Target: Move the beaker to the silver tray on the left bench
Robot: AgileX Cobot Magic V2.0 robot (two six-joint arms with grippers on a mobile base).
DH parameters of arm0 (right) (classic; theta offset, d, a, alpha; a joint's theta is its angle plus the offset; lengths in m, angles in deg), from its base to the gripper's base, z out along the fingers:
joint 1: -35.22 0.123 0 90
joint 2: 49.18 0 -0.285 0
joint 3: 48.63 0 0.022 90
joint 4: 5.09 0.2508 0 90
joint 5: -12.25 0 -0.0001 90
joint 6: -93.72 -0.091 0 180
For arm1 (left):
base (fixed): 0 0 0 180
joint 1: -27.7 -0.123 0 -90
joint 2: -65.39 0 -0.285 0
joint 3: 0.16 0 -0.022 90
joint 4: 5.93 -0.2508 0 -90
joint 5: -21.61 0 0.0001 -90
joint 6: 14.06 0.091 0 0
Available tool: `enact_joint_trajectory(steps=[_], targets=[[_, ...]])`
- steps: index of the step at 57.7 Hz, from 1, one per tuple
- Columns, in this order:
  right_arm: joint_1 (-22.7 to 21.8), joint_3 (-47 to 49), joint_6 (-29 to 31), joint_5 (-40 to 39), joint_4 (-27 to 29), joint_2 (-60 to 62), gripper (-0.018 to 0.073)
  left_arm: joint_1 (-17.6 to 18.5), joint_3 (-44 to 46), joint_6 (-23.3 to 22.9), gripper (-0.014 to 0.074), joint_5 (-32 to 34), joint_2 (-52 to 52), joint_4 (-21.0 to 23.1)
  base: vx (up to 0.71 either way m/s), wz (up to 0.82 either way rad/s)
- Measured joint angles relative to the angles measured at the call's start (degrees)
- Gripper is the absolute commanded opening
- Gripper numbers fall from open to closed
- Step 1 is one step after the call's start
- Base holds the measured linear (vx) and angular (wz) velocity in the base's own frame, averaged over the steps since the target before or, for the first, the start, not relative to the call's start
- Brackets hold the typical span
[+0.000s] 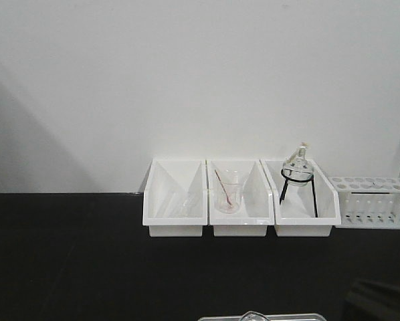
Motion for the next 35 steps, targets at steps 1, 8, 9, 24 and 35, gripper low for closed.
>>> enact_joint_trajectory(steps=[1, 8, 9, 24, 35], targets=[[0.00, 0.00, 0.00, -0.71, 0.00, 0.47, -0.0006, 0.00, 0.00, 0.00, 0.0001, 0.00, 0.00, 0.00, 0.00, 0.00], [0.00, 0.00, -0.05, -5.46, 0.00, 4.32, -0.0006, 0.00, 0.00, 0.00, 0.0001, 0.00, 0.00, 0.00, 0.00, 0.00], [0.00, 0.00, -0.05, -5.91, 0.00, 4.89, -0.0006, 0.00, 0.00, 0.00, 0.0001, 0.00, 0.00, 0.00, 0.00, 0.00], [0.00, 0.00, 3.96, 6.13, 0.00, 8.07, -0.0006, 0.00, 0.00, 0.00, 0.0001, 0.00, 0.00, 0.00, 0.00, 0.00], [0.00, 0.00, 7.20, 19.54, 0.00, 6.17, -0.0006, 0.00, 0.00, 0.00, 0.0001, 0.00, 0.00, 0.00, 0.00, 0.00]])
